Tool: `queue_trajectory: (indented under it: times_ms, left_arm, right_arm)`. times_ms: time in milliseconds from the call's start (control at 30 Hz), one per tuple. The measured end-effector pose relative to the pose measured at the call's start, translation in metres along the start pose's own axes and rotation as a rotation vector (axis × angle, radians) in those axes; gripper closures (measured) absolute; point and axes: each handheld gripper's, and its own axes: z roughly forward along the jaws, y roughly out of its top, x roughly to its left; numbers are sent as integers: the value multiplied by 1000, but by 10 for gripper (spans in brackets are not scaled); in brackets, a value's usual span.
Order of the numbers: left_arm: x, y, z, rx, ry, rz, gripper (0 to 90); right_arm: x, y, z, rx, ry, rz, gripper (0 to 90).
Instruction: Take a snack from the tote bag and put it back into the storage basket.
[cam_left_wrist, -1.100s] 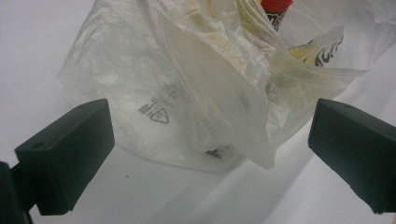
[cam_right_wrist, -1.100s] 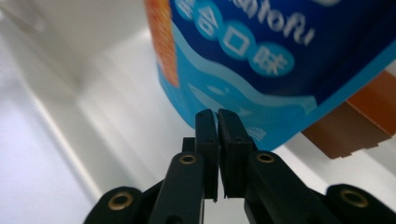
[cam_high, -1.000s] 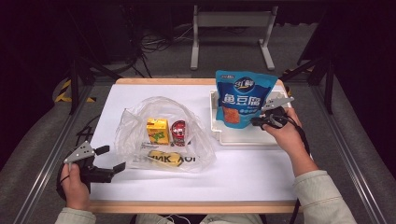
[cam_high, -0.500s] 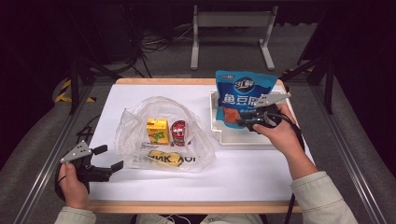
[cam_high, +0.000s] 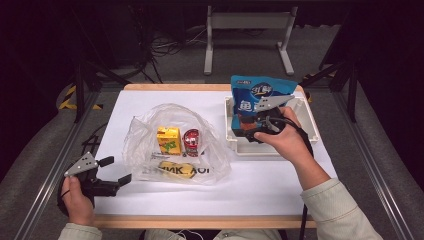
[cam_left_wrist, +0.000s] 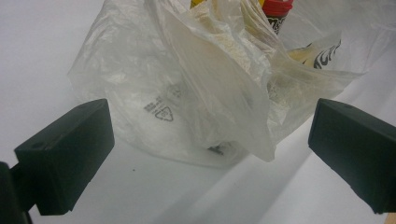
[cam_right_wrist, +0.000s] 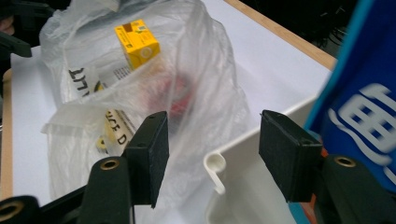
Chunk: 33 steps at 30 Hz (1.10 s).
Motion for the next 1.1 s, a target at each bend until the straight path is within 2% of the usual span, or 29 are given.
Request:
queue_trajectory:
  times_ms: [133,200,533,1100]
  left_arm:
    - [0,0,0,1,-2,3,9]
    - [0,0,-1,3,-1,6,9]
    - [-4,-2,-4,4,-6,15,9]
    - [-7,-6,-8,14,1,14,9]
  right_arm:
    - [7,8,6,-5,21,-16,429]
    - [14,18,13,-9,45,-36,423]
    - [29,38,33,-13,99,-74,387]
    - [47,62,74,9,166,-125,318]
